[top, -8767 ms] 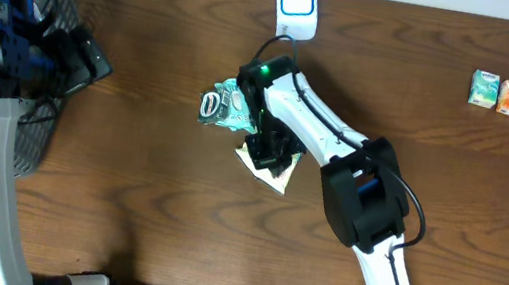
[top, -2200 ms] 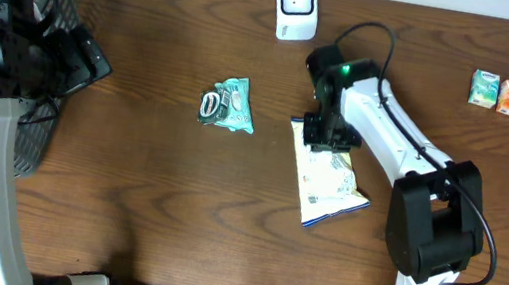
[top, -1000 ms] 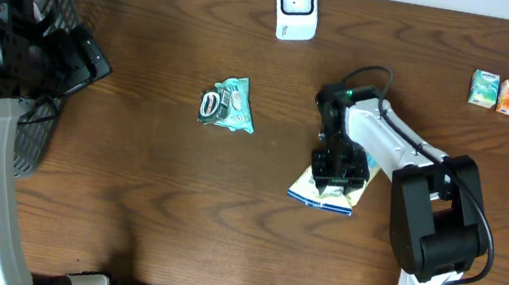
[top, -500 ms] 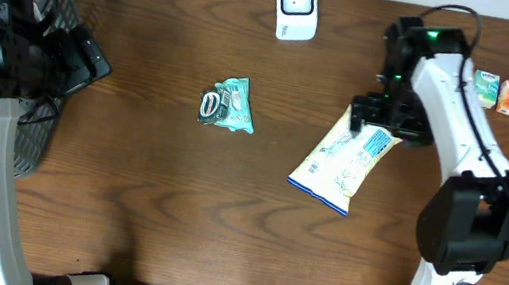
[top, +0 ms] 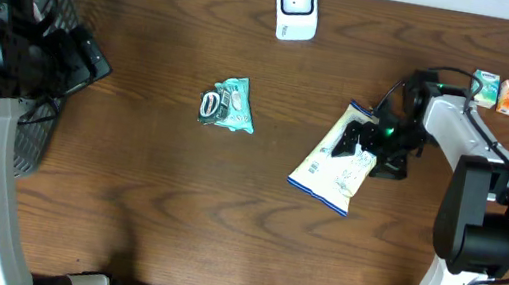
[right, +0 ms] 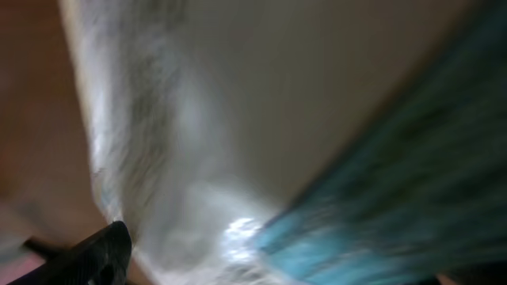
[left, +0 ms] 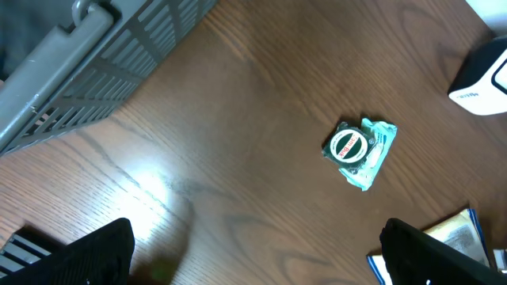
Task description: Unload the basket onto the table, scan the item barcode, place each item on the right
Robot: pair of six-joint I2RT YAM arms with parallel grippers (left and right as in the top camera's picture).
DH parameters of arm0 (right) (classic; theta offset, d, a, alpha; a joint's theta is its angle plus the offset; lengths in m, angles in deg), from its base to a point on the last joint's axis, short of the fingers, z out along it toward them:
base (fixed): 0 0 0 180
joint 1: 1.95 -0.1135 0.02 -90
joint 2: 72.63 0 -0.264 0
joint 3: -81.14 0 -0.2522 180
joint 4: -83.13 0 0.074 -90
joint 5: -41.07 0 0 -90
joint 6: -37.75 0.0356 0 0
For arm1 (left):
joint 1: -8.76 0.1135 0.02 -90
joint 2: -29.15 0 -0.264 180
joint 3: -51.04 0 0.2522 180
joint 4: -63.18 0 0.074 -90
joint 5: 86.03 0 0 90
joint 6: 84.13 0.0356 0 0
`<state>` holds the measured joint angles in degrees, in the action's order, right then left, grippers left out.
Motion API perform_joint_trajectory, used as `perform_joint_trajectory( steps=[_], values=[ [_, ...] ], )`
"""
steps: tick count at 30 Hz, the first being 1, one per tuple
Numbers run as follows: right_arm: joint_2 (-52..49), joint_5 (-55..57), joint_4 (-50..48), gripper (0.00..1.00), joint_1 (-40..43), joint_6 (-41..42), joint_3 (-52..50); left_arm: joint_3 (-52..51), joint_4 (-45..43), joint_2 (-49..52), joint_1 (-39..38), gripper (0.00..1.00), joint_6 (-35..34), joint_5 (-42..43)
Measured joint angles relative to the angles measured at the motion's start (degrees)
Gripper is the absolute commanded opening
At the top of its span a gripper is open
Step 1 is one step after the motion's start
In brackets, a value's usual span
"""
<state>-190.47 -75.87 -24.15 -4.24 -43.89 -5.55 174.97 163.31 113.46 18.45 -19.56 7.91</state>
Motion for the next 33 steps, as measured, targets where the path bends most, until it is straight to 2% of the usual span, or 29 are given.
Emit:
perform_joint_trajectory(
  steps=[1,2,5,6,13,22,25,28,30,31,33],
  values=[
    [0.7,-0.8,-1.9,0.92,-0.3,0.3,-1.0,0.0,0.0,0.0,0.0,0.98,0.0,0.0],
    [1.4,-1.7,-3.7,0.67,-0.6,0.8,-2.3,0.0,0.0,0.0,0.0,0.98,0.0,0.0],
    [2.5,-3.3,-11.0,0.15,-1.8,2.1,-6.2,0.0,0.0,0.0,0.0,0.98,0.0,0.0],
    [2.5,-4.0,-12.3,0.01,-2.0,2.3,-7.1,0.0,0.0,0.0,0.0,0.98,0.0,0.0],
    [2.3,-8.2,-12.9,0.01,-2.1,3.8,-7.5,0.0,0.0,0.0,0.0,0.98,0.0,0.0],
    [2.6,-16.0,-7.2,0.01,-2.6,0.2,2.7,0.0,0.0,0.0,0.0,0.98,0.0,0.0],
    [5.6,-15.1,-5.7,0.01,-3.2,-0.3,3.7,0.0,0.0,0.0,0.0,0.98,0.0,0.0],
    [7.1,-8.4,-2.6,0.01,-3.3,0.4,4.0,0.0,0.0,0.0,0.0,0.98,0.0,0.0],
    [7.0,-4.4,-2.0,0.07,-3.3,0.6,4.0,0.0,0.0,0.0,0.0,0.98,0.0,0.0],
    [7.0,-2.6,-1.9,0.16,-3.3,0.7,4.0,0.0,0.0,0.0,0.0,0.98,0.0,0.0],
    [7.0,1.3,-1.9,0.44,-3.3,1.2,3.9,0.0,0.0,0.0,0.0,0.98,0.0,0.0]
  ],
)
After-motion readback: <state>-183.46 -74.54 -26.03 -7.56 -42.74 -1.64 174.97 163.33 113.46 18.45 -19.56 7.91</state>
